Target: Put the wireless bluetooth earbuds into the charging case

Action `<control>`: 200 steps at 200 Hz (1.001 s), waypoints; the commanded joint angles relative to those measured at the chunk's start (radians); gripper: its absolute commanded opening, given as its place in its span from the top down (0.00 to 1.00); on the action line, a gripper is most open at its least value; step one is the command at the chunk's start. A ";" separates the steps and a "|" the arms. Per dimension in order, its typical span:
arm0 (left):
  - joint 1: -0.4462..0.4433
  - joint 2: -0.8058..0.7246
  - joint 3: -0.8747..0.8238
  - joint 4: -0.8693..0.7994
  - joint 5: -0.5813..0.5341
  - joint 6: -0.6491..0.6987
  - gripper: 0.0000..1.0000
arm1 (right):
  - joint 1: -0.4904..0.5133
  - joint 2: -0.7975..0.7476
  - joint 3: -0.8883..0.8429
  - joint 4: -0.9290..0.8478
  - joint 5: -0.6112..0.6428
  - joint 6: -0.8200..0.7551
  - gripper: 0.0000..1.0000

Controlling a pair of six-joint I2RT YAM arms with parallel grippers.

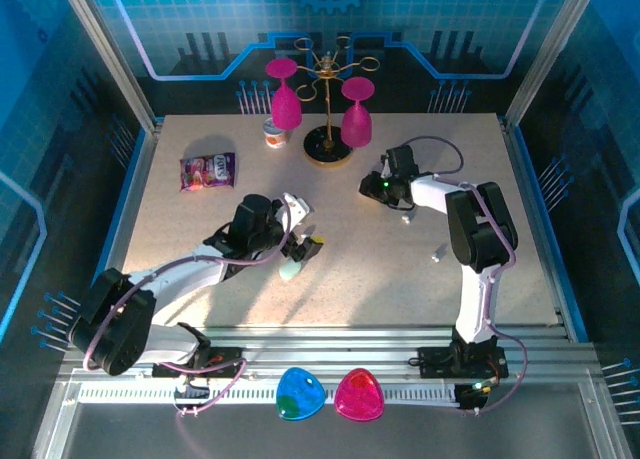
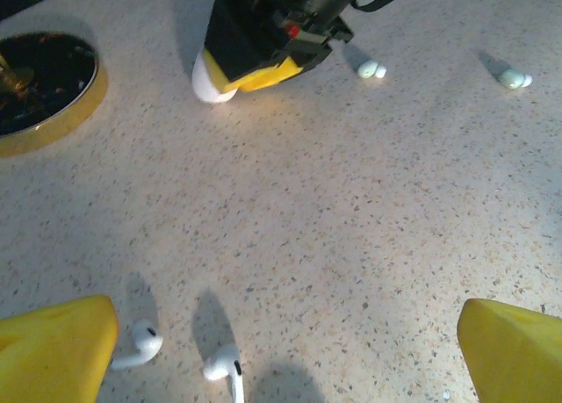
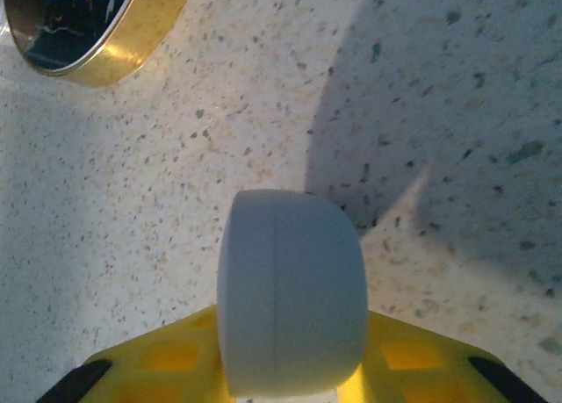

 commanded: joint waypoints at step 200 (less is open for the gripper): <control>-0.086 0.208 0.242 -0.745 -0.239 0.001 0.10 | -0.085 -0.575 -0.401 -0.060 -0.038 -0.205 0.12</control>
